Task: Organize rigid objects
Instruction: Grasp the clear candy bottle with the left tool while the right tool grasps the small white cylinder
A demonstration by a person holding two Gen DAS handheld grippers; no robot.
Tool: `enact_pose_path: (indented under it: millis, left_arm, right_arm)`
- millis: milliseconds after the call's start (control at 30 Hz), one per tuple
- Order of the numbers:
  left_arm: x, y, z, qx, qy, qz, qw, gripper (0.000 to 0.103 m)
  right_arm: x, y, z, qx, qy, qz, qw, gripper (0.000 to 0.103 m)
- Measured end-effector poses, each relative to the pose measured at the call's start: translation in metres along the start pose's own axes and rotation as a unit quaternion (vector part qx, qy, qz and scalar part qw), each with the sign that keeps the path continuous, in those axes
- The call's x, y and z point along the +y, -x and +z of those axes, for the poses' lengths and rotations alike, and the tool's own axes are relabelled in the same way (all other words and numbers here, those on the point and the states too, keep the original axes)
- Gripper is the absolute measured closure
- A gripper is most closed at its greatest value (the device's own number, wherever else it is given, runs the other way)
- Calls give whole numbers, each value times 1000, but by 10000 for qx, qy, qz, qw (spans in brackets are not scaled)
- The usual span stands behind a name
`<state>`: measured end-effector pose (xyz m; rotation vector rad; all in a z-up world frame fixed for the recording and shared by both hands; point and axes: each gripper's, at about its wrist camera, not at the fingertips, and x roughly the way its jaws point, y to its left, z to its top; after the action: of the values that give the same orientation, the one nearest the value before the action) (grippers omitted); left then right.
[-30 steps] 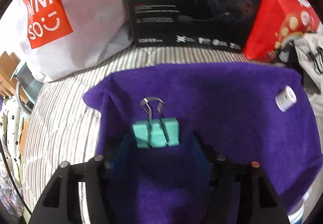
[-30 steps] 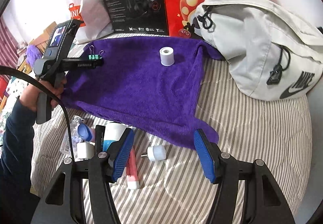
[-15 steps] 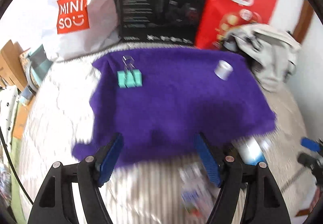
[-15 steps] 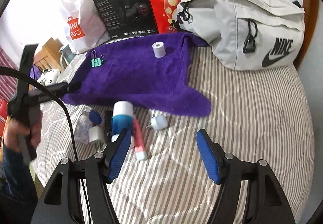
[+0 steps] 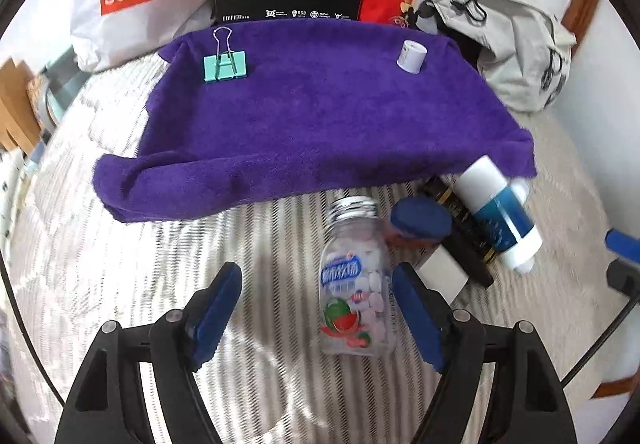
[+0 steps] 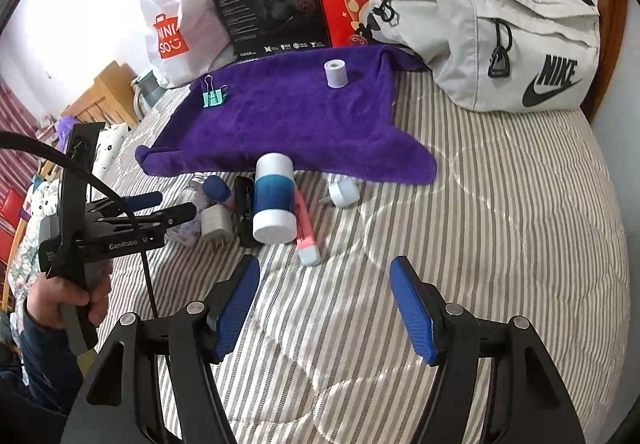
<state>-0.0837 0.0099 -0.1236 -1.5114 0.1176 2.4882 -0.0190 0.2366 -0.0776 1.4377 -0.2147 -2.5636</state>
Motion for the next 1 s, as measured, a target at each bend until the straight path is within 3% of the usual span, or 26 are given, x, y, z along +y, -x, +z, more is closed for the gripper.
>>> enact_pose_path:
  millis: [200,367,533,667,833,1000]
  left_arm:
    - [-12,-16,-2,183,-358,194,9990,27]
    - [-14,-17,-3,-6,-466,162,9988,27]
    - [-12,-13,-7,-150,-700,17,9974,40]
    - [-19,-11,-7,-237,-873,-122,9958,64]
    - [-21,-11,-8,-306,-963,-119,9948,64]
    - [-16,-11,-7,-241,-942,-217,9950,64]
  right_arm:
    - [-3,-11,-8,166,-91,-20,9998,33]
    - [-4,-14,-12,219,-72,-24,9997,33]
    - [-6,-19,-13,255,-138,-13,9996,33]
    - [-9,-25,-11,254,-207,-11,9995,33]
    - [-16,-34,2,-31,-317,-43,9995,33]
    - [-20,-60,24,-220,-20,-449,9987,33]
